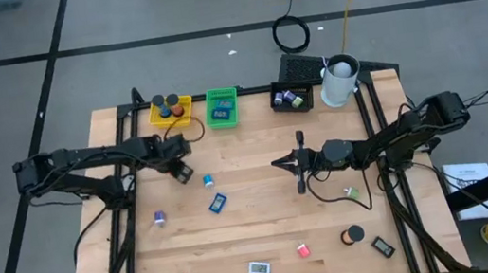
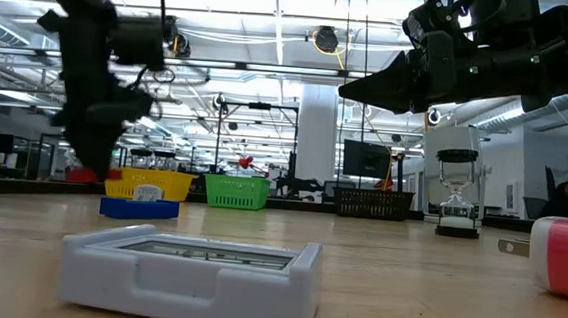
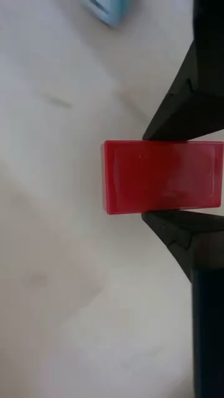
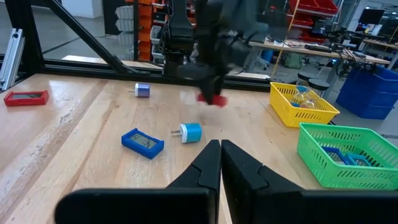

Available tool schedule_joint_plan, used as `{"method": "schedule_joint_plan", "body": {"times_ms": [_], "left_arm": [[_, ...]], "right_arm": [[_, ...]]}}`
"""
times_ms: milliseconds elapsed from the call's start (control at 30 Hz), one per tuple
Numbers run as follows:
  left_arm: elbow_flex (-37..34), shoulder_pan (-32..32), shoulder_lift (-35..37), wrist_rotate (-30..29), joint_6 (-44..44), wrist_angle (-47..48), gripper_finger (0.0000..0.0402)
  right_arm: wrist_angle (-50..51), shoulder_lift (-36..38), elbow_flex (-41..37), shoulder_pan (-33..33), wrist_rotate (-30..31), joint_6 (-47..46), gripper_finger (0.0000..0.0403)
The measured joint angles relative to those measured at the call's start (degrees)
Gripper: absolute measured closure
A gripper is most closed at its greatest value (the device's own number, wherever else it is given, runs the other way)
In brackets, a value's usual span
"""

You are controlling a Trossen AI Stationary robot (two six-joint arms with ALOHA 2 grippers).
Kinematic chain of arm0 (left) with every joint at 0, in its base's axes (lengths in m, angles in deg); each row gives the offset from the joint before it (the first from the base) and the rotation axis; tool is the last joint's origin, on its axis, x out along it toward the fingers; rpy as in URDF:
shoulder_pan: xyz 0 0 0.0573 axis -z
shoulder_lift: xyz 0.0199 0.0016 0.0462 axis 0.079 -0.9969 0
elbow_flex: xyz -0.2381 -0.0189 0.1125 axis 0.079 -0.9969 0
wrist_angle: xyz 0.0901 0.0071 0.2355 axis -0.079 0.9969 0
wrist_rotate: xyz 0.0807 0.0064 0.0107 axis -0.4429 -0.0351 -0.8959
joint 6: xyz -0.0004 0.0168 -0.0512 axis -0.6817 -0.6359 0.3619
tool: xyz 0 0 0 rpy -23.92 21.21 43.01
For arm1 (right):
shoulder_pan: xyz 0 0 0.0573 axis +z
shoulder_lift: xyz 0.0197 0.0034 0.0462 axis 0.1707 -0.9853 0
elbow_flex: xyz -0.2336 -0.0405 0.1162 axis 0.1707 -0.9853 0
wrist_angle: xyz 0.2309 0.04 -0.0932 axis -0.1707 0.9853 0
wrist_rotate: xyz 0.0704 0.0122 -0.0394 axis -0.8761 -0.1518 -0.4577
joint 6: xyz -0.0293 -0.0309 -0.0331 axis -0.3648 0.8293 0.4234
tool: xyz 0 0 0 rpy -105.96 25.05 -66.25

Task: Pick & Place Office items
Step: Put the top red digital timer into the green bin

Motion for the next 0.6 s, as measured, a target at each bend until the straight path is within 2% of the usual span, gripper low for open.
{"method": "schedule_joint_plan", "body": {"times_ms": [167,367,467,600], "left_arm": [[6.44,-1.05,0.41,-4.29,-3.32,-0.63,0.023],[13.67,-5.2,-0.86,-6.24,-11.56,-11.88,0.024],[18.95,-8.54,-4.54,-6.67,-17.69,-17.44,0.0242],[26.61,-11.46,-13.13,-6.43,-25.92,-17.56,0.0236]], "right_arm": [[0.01,0.0,0.0,0.0,0.0,0.0,0.0394],[0.01,0.01,0.02,-0.02,0.0,0.0,0.0394],[0.0,0.01,0.0,0.0,0.0,0.0,0.0394],[0.01,-0.01,0.0,0.0,0.0,0.01,0.0394]]}}
